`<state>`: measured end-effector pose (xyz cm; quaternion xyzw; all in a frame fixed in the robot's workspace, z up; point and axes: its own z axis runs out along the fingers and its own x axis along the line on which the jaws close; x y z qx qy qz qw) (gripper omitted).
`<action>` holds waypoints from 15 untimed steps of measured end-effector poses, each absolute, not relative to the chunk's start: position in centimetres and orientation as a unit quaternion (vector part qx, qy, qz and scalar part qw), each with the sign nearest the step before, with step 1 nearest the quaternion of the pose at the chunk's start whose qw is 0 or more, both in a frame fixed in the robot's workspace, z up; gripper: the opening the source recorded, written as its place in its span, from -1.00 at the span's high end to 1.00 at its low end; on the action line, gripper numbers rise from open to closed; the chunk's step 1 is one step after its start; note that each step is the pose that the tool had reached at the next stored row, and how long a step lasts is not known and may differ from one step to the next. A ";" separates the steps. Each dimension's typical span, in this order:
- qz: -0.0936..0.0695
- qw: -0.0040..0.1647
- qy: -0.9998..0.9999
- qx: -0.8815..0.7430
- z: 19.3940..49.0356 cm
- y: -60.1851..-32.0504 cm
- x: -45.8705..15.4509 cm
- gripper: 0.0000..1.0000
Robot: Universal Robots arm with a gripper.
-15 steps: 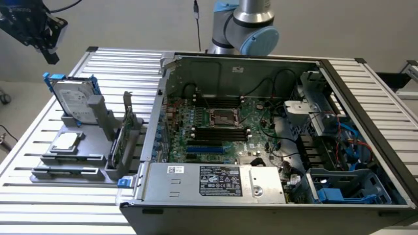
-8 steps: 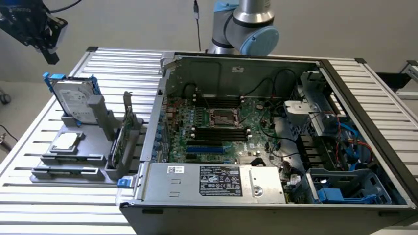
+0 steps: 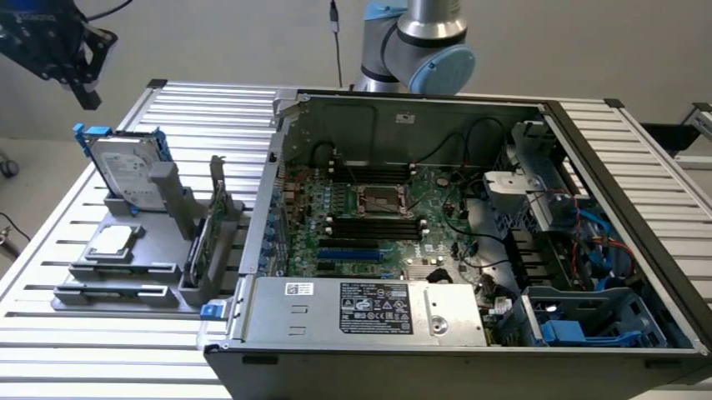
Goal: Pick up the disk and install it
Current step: 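Pick up the disk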
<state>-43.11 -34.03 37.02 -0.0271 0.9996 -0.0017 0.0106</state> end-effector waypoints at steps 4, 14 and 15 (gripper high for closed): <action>0.001 0.011 0.998 -0.064 36.8 -34.0 -43.1 0.79; 0.003 0.011 0.988 -0.154 36.7 -34.0 -43.1 0.79; 0.003 0.011 0.987 -0.163 36.6 -34.0 -43.1 0.79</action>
